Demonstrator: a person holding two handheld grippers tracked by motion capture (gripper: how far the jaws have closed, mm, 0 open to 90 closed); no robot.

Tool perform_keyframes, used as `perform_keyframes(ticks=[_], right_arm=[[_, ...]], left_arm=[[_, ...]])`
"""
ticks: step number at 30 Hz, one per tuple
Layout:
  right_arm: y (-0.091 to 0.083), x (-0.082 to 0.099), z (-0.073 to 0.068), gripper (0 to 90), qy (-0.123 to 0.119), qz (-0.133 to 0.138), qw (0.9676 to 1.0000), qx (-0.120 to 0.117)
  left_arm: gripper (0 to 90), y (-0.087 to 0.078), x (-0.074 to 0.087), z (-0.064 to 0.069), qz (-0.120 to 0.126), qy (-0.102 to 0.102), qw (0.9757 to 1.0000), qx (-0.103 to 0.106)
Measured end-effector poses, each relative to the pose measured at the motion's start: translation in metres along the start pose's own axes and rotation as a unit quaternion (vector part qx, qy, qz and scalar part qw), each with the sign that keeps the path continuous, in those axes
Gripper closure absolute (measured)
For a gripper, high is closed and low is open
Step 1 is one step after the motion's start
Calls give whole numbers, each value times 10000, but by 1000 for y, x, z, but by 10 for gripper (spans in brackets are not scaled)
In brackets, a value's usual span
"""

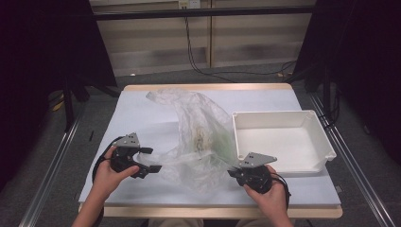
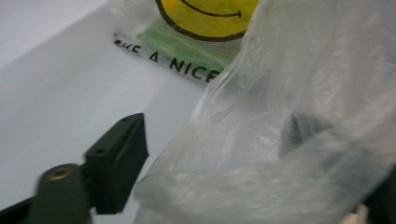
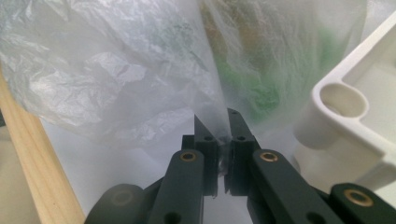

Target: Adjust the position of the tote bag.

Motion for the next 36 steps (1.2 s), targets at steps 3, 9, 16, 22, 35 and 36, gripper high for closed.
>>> perform_keyframes(ticks=[3,9,16,22,35,36], right_arm=[[0,1,0,859,-5,-7,10000,0],[-2,-5,-3,546,72,102,9999,-89],[-2,-13,-10,284,92,187,9996,-209],[-6,-23,-12,146,229,353,9989,-222],[-7,-46,-16,42,336,488,9982,-132],[-7,-49,-17,41,359,497,9980,-170]], left_arm=[[406,8,1,3,-147,54,9999,52],[585,22,5,12,-463,114,9987,180],[594,23,8,11,-494,25,9987,106],[594,24,10,10,-506,-18,9987,32],[599,34,8,15,-538,-48,9985,50],[600,35,9,15,-583,-2,9983,59]])
Point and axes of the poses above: each handheld gripper's, and its own axes: y roughly forward along the jaws, x roughly out of its underside, z roughly to its right, the point moved 8 cm from there along y, roughly forward along the jaws, and after that the axes turned 10 degrees about -y, right-handed, at the moved point
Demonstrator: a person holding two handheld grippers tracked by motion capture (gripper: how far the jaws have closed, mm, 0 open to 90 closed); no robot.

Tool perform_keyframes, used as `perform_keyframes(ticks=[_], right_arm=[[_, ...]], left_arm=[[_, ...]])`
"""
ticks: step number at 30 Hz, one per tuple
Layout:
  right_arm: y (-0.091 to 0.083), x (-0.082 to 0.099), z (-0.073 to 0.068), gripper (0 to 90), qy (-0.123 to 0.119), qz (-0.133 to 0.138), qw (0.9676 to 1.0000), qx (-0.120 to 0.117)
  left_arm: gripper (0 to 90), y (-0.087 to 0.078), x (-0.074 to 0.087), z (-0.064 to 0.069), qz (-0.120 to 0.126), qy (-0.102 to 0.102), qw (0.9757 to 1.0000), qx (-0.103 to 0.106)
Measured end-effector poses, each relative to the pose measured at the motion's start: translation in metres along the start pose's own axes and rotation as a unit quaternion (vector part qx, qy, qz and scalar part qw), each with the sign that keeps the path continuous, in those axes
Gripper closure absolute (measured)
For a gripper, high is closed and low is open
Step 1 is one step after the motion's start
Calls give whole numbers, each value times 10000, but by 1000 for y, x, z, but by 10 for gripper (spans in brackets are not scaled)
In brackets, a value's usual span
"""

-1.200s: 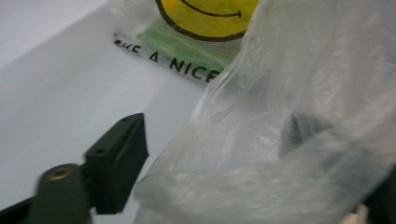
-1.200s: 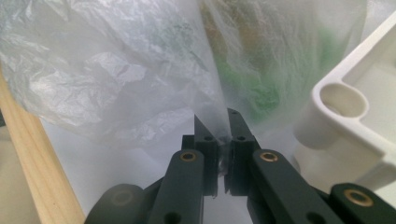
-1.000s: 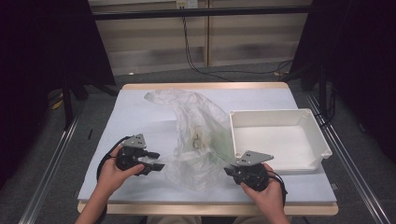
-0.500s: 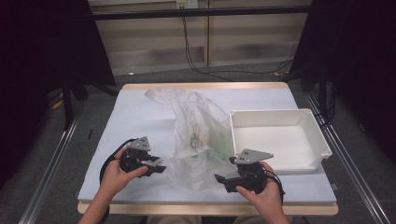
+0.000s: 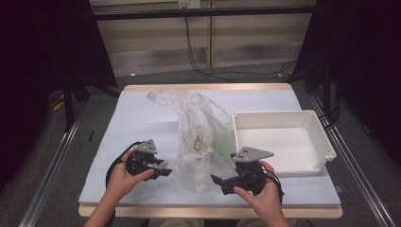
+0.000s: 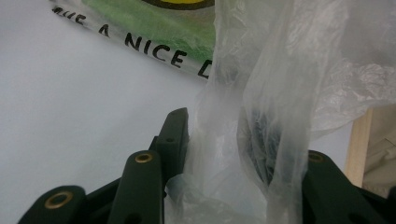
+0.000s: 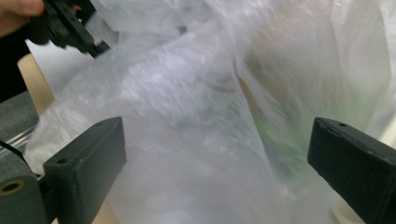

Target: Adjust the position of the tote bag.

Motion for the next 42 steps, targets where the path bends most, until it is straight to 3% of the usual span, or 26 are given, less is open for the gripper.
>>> perform_keyframes(ticks=[3,7,9,11,13,16,19,20,22,25,29,33,35,37,39,42], right_arm=[[4,-7,-2,43,13,-74,10000,-65],[11,-14,-2,55,0,-186,9998,-35],[14,-14,0,103,23,-227,9997,-10],[18,-15,1,147,61,-210,9997,-63],[23,-17,1,245,-24,-202,9998,-59],[27,-16,1,532,-155,-188,9996,-113],[31,-10,5,726,-339,-312,9989,-56],[31,-9,6,757,-324,-317,9989,-73],[33,-4,7,809,-295,-372,9988,-112],[38,5,7,829,-376,-549,9977,-86],[41,11,9,839,-384,-639,9972,-87],[38,12,14,844,-352,-632,9974,18],[37,14,17,839,-417,-650,9970,69],[34,16,19,829,-408,-680,9968,120],[32,16,20,788,-395,-668,9969,116],[29,15,21,570,-348,-659,9971,134]], left_arm=[[601,3,1,0,-105,66,9999,-37],[601,3,-2,2,-7,43,10000,-44],[600,3,-2,3,0,15,10000,31],[600,3,-1,1,-51,67,10000,-37],[601,5,-1,3,-22,20,10000,12],[574,4,-2,2,4,82,10000,-18],[422,0,-3,1,63,52,10000,-33],[370,-2,-5,1,165,-57,9998,-31],[269,-6,-7,0,232,-61,9997,-65],[202,-14,-13,0,447,-71,9989,-74],[234,-19,-20,5,675,-41,9977,14],[355,-8,-21,12,585,13,9981,183],[476,-3,-21,11,436,59,9990,50],[567,2,-23,12,531,-76,9984,189],[643,9,-24,12,403,-10,9991,132],[709,17,-25,16,377,-19,9991,192]])
Point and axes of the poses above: each handheld gripper's, and its own axes: y roughly forward along the jaws, x roughly out of its underside, z roughly to its right, the point moved 8 cm from there along y, roughly forward along the jaws, and after that the axes turned 10 degrees about -y, right-handed, at the moved point
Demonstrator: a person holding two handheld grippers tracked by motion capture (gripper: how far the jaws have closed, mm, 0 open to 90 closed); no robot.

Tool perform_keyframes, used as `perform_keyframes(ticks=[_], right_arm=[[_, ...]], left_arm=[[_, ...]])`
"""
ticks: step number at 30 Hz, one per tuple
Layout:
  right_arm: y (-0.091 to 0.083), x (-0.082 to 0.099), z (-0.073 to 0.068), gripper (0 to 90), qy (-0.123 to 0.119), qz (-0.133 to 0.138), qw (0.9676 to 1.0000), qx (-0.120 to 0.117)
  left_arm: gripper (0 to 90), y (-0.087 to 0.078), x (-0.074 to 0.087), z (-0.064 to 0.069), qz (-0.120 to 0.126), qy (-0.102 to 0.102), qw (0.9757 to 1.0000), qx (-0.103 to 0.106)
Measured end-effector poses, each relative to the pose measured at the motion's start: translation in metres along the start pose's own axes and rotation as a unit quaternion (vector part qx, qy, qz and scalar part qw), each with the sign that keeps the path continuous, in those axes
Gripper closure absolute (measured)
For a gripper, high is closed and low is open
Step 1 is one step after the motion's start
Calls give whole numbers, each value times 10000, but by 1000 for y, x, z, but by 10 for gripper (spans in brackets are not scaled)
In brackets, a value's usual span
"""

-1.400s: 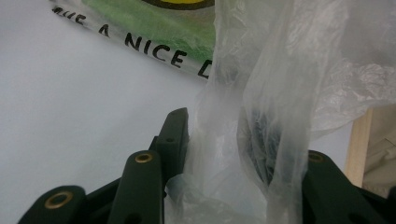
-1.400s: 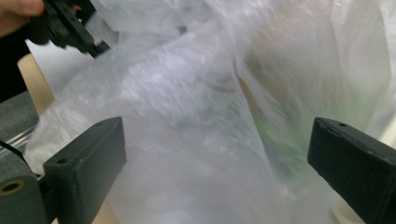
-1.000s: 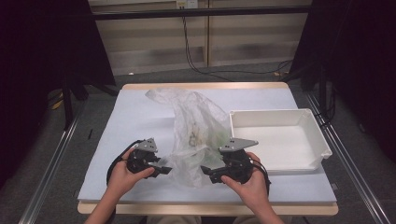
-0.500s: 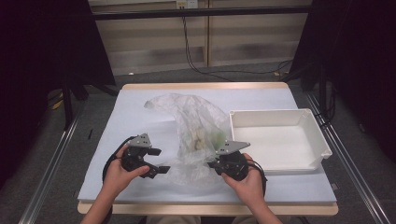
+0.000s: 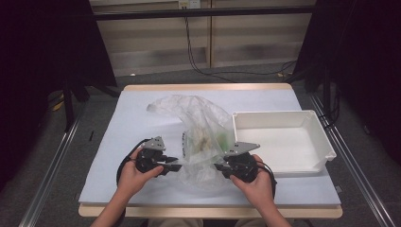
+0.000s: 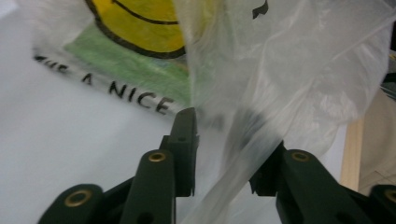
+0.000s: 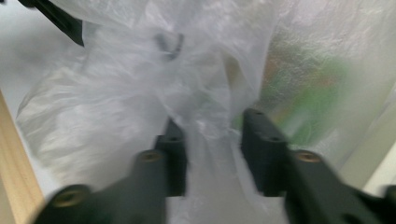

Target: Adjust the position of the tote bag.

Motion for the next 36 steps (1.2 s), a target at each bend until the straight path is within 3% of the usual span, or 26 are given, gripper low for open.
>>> perform_keyframes(ticks=[2,7,11,17,22,25,30,32,36], right_arm=[[-3,-4,-2,346,102,-25,9999,52],[-5,-18,-9,135,88,130,9999,-16],[-6,-25,-16,109,-3,212,9997,-101],[-9,-26,-15,93,55,244,9997,-66],[-15,-31,-11,91,229,326,9992,-29],[-15,-37,-10,84,306,355,9989,27],[-10,-47,-6,62,590,358,9975,117],[-7,-50,-7,69,688,364,9970,38],[3,-52,-5,87,759,274,9967,66]], left_arm=[[739,4,1,3,-43,4,10000,5],[766,9,4,3,-104,-48,9999,45],[770,8,5,4,-140,4,9999,-7],[770,6,6,1,-174,-59,9998,-75],[770,7,6,2,-55,-96,9999,-57],[770,8,7,4,-107,-16,9999,-78],[770,9,8,5,-137,-30,9999,-79],[770,10,8,6,-137,-10,9999,-76],[770,10,7,8,-199,62,9998,-76]])
Point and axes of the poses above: each handheld gripper's, and its own axes: y roughly forward along the jaws, x roughly out of its underside, z roughly to its right, the point moved 8 cm from there along y, roughly forward along the jaws, and after that the axes turned 10 degrees about -y, right-handed, at the moved point
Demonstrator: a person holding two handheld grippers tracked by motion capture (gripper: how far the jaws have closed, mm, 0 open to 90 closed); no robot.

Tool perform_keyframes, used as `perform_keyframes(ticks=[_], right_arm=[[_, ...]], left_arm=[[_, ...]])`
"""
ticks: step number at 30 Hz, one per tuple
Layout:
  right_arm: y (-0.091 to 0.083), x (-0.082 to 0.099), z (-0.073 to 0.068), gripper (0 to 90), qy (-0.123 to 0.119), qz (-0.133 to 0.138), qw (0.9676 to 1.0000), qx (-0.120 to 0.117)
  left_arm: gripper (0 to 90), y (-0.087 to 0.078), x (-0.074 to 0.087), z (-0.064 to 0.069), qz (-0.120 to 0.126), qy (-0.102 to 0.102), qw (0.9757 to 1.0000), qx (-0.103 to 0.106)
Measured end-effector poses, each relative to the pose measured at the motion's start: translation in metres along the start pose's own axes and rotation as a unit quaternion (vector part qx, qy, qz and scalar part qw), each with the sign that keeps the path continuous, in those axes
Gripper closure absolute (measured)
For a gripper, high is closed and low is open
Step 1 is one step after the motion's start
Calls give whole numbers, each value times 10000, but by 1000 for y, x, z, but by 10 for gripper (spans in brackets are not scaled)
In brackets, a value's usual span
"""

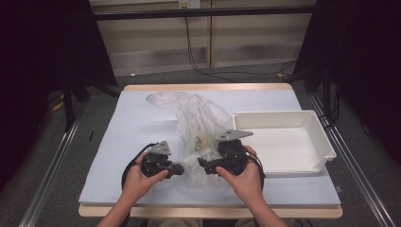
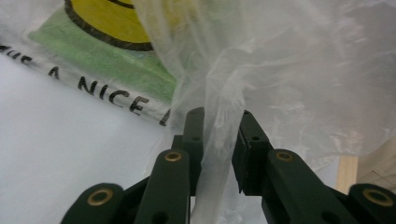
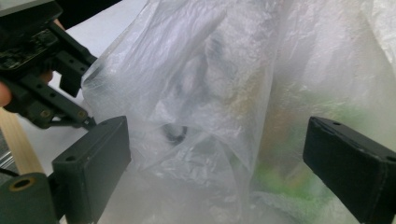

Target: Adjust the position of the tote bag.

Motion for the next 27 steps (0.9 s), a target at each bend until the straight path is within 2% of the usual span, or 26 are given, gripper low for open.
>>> perform_keyframes(ticks=[2,3,5,6,7,8,9,11,12,13,14,17,20,25,27], right_arm=[[7,0,-1,93,6,-67,10000,13],[9,0,-1,126,-27,-116,9999,31],[15,2,-1,209,-99,-194,9997,87],[17,4,0,291,-153,-266,9995,71],[19,6,0,430,-209,-268,9994,26],[19,9,1,493,-255,-313,9992,15],[20,12,3,531,-326,-351,9988,46],[20,17,5,633,-412,-420,9982,85],[20,19,7,664,-424,-424,9982,89],[19,21,9,700,-440,-428,9980,119],[18,23,11,708,-468,-461,9978,123],[13,27,18,768,-395,-482,9978,232],[10,29,22,799,-377,-460,9978,276],[8,31,24,818,-494,-450,9972,336],[9,31,24,819,-519,-464,9971,310]], left_arm=[[769,2,-1,2,79,-17,9999,79],[765,2,-1,2,87,-33,9999,78],[741,1,-1,1,97,-15,9999,75],[713,0,-1,1,94,-21,9999,58],[655,-1,-2,0,79,4,10000,32],[570,-1,-3,0,156,-6,9999,4],[482,-4,-3,-3,102,92,9998,-120],[278,-4,-6,-5,287,44,9995,-154],[265,-8,-6,-7,206,70,9996,-172],[258,-9,-7,-8,299,28,9994,-170],[224,-12,-7,-9,245,62,9995,-192],[159,-18,-10,-12,379,-21,9990,-244],[132,-30,-11,-23,512,-118,9982,-301],[106,-46,-15,-41,763,-308,9959,-380],[102,-46,-16,-45,753,-316,9961,-339]])
Point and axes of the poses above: each handheld gripper's, and its own axes: y roughly forward along the jaws, x roughly out of its underside, z roughly to its right, the point moved 8 cm from there along y, roughly forward along the jaws, and after that the axes turned 10 degrees about -y, right-handed, at the moved point
